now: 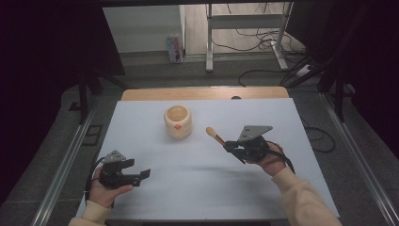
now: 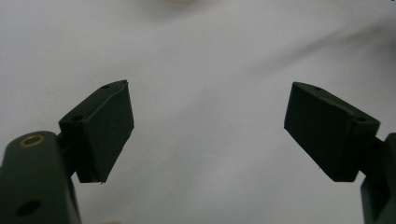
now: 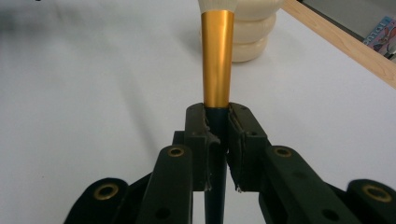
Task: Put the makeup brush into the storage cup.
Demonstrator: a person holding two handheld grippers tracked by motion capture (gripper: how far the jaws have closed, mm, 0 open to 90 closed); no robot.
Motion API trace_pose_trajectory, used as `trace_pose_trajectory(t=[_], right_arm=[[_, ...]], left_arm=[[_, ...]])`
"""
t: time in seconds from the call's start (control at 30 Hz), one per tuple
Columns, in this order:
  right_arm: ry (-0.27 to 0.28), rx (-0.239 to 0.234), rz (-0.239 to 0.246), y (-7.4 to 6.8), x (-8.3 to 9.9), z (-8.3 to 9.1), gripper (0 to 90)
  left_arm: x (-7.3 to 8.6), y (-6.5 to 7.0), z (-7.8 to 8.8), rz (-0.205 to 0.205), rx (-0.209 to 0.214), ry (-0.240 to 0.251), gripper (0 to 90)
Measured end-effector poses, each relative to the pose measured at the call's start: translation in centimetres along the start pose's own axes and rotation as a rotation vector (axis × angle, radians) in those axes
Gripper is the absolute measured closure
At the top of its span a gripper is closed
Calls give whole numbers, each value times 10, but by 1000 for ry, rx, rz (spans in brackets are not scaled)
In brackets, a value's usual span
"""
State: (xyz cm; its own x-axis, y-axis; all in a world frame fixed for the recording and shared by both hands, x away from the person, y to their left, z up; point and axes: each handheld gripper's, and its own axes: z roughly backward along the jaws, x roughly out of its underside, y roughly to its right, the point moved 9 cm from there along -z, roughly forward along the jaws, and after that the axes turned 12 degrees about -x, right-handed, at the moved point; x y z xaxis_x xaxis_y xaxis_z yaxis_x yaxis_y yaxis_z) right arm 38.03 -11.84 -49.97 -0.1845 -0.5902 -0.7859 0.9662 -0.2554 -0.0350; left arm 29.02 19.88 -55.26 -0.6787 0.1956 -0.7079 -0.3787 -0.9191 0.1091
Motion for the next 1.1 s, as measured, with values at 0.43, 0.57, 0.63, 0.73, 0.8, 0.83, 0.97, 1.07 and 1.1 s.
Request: trace_pose_trajectory(t=[0.43,0.57,0.63,0.73,0.8,0.83,0.97,1.07,1.1], right_arm=[[6,5,1,0,-2,0,789],[7,7,3,0,-2,0,789],[8,5,4,-1,-2,0,789],[12,5,5,-1,-3,0,789],[14,4,7,-1,-3,0,789],[15,5,6,-2,-4,0,789],[19,4,9,-2,-4,0,789],[21,6,11,-2,-5,-1,789],[21,6,11,-2,-5,-1,789]], left_arm=[[-14,14,-7,-1,13,36,183],[-21,21,-10,-2,16,51,185],[-22,23,-10,0,21,52,186],[-26,29,-14,3,36,55,185],[-29,31,-16,4,40,58,186],[-30,32,-17,2,42,57,185],[-34,36,-20,4,51,60,187],[-39,40,-22,-13,46,67,192],[-42,43,-24,-16,51,74,192]])
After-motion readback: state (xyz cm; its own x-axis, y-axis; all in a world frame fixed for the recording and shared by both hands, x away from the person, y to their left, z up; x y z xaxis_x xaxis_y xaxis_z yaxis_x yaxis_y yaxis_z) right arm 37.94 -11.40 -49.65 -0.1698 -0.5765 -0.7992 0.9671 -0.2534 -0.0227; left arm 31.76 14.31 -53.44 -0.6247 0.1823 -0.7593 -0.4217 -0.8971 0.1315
